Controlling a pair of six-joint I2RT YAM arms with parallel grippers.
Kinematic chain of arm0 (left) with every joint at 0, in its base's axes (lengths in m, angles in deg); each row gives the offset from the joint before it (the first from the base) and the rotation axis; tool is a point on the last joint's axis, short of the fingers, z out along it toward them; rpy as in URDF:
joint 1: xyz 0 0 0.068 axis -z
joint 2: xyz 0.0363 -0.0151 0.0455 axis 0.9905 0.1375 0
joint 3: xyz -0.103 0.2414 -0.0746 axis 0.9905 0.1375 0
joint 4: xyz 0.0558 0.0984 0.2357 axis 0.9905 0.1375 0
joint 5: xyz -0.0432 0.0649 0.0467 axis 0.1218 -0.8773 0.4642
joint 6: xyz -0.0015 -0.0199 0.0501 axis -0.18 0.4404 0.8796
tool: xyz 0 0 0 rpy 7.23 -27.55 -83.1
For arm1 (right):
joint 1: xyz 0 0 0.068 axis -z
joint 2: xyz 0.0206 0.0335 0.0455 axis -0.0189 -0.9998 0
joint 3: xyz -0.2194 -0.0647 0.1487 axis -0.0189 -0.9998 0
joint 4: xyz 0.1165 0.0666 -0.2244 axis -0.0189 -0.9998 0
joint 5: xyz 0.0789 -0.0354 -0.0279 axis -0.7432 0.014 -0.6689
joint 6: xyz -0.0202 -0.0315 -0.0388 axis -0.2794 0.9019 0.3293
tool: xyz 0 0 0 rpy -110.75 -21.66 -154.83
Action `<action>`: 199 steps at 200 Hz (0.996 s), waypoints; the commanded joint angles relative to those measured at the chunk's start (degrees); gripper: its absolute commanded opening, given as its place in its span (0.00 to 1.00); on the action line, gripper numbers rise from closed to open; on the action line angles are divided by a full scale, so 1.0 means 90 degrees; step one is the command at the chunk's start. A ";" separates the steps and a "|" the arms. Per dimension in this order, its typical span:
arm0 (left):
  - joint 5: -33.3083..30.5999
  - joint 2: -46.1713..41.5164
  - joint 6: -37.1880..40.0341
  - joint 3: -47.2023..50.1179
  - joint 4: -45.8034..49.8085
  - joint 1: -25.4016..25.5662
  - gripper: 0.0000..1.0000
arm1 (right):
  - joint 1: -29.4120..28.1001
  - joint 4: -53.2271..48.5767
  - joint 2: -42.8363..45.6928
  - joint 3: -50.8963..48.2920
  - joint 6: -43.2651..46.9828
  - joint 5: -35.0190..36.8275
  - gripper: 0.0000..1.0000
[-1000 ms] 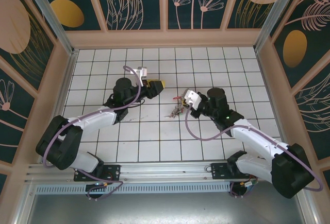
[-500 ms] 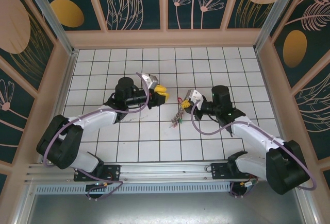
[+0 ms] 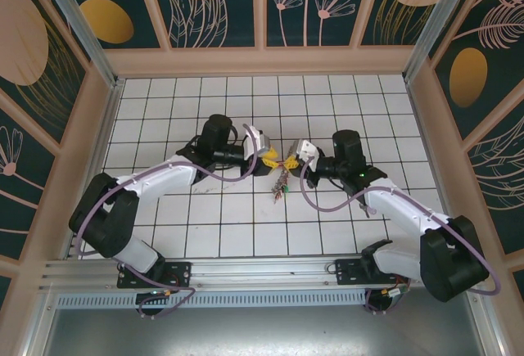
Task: Put the keys on the keyring
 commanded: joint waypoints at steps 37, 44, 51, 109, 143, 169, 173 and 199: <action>-0.0106 0.0266 0.0854 -0.0271 0.0463 0.0082 0.35 | -0.0092 -0.0153 -0.0002 0.0355 0.0689 -0.0345 0.00; -0.0108 0.0273 0.0864 -0.0272 0.0430 0.0081 0.35 | -0.0089 -0.0190 0.0000 0.0373 0.0730 -0.0360 0.00; -0.0121 0.0280 0.0862 -0.0269 0.0394 0.0089 0.34 | -0.0092 -0.0206 -0.0006 0.0385 0.0756 -0.0367 0.00; -0.0068 0.0415 0.0746 -0.0274 0.0071 0.0110 0.34 | -0.0098 -0.0378 -0.0115 0.0500 0.0918 -0.0499 0.00; -0.0012 0.0440 0.0746 -0.0453 0.0100 0.0110 0.28 | -0.0097 -0.0368 -0.0134 0.0485 0.0972 -0.0490 0.00; 0.0035 0.0421 0.0714 -0.0454 0.0094 0.0122 0.24 | -0.0097 -0.0408 -0.0176 0.0484 0.1006 -0.0489 0.00; 0.0044 0.0420 0.0707 -0.0455 0.0090 0.0126 0.24 | -0.0098 -0.0410 -0.0188 0.0481 0.1004 -0.0490 0.00; -0.0013 0.0463 0.0740 -0.0499 0.0190 0.0139 0.24 | -0.0097 -0.0293 -0.0156 0.0479 0.0918 -0.0581 0.00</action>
